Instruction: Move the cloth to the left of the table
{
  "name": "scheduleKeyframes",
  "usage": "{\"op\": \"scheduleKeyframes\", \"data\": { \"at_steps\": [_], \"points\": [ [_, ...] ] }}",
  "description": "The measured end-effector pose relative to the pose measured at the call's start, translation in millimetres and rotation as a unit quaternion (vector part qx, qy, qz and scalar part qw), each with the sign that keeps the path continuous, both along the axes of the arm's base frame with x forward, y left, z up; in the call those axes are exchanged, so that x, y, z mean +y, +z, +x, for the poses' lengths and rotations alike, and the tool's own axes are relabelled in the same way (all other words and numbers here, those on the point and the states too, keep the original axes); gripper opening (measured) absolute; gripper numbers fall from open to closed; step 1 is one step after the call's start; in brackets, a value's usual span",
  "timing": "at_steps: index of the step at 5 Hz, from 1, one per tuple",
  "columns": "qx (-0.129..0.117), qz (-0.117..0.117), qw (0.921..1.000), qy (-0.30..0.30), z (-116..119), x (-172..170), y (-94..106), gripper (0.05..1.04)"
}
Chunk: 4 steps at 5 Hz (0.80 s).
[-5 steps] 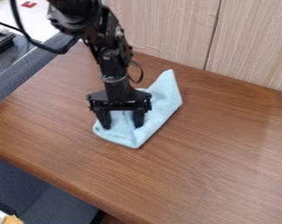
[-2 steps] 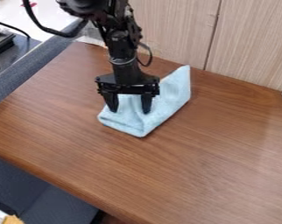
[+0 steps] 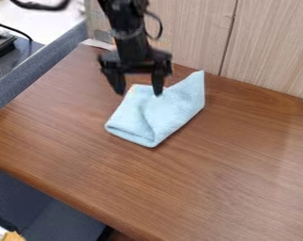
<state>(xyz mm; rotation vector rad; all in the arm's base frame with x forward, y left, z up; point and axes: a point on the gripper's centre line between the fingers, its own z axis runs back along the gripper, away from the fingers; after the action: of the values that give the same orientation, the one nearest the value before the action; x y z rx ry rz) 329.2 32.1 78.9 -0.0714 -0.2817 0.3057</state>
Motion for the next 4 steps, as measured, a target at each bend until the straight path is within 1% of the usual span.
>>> {"op": "scheduleKeyframes", "data": {
  "at_steps": [1,4],
  "points": [
    [-0.024,-0.017,0.9996,-0.002,-5.5,1.6,8.7,1.000],
    [-0.028,-0.016,0.9995,-0.003,-4.7,2.6,9.8,1.000]
  ]
}}
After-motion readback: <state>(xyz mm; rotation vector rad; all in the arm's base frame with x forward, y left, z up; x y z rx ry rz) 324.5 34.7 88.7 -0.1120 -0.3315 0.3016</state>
